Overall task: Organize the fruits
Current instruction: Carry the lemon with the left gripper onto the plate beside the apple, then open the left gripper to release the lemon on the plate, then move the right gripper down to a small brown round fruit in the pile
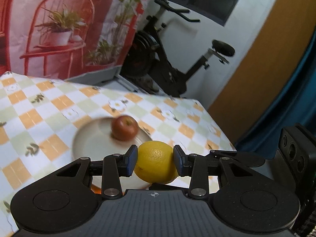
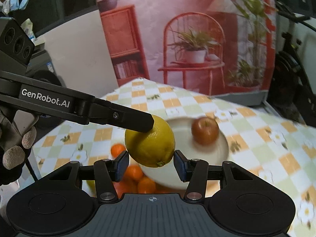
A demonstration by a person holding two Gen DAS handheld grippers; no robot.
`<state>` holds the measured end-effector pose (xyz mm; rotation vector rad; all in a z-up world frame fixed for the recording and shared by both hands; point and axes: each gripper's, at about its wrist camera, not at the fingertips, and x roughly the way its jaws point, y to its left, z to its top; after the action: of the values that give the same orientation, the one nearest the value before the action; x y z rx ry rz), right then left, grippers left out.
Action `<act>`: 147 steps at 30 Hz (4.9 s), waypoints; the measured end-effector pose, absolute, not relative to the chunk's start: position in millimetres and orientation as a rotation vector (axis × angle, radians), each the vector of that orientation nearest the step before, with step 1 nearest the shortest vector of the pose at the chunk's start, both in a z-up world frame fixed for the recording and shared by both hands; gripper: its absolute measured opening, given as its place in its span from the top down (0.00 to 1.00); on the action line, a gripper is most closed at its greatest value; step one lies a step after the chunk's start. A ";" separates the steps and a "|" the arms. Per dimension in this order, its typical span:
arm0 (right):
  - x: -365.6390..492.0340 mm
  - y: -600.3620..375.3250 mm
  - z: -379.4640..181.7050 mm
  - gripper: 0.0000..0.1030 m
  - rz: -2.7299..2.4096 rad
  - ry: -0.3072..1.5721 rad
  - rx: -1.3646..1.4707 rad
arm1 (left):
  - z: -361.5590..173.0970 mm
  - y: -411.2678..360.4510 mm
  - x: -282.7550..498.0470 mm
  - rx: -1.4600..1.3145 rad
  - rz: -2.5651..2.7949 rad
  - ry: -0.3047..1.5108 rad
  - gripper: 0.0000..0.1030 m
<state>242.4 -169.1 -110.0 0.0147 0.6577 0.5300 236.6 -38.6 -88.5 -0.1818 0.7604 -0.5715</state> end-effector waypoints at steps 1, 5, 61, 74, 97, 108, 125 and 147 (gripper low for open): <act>250.6 -165.9 -109.1 0.55 0.538 0.658 0.012 | -88.4 -36.0 242.6 -0.188 -0.563 0.761 0.60; 283.4 -153.7 -111.7 0.55 0.554 0.683 0.010 | -94.4 -30.0 270.8 -0.202 -0.536 0.778 0.60; 399.3 -154.5 -191.4 0.54 0.270 0.910 0.404 | -149.9 -8.7 357.4 -0.259 -0.389 0.841 0.61; 331.8 -163.1 -146.1 0.53 0.291 0.727 0.281 | -112.9 -0.5 295.8 -0.123 -0.309 0.751 0.61; 225.2 -216.1 -166.8 0.53 0.172 0.611 0.242 | -92.8 -10.8 202.9 0.014 -0.236 0.625 0.60; 209.4 -231.4 -178.7 0.53 0.173 0.586 0.171 | -95.4 21.4 191.0 -0.023 -0.117 0.604 0.61; 206.0 -228.4 -173.1 0.57 0.196 0.532 0.076 | -91.2 43.2 189.6 -0.073 -0.040 0.586 0.61; 238.0 -232.1 -191.0 0.78 0.315 0.699 0.135 | -96.7 43.9 193.0 -0.059 -0.031 0.594 0.61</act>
<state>238.0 -232.1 -191.0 0.1346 0.6993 0.3150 193.0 43.9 -96.7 -0.0586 0.5939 -0.0314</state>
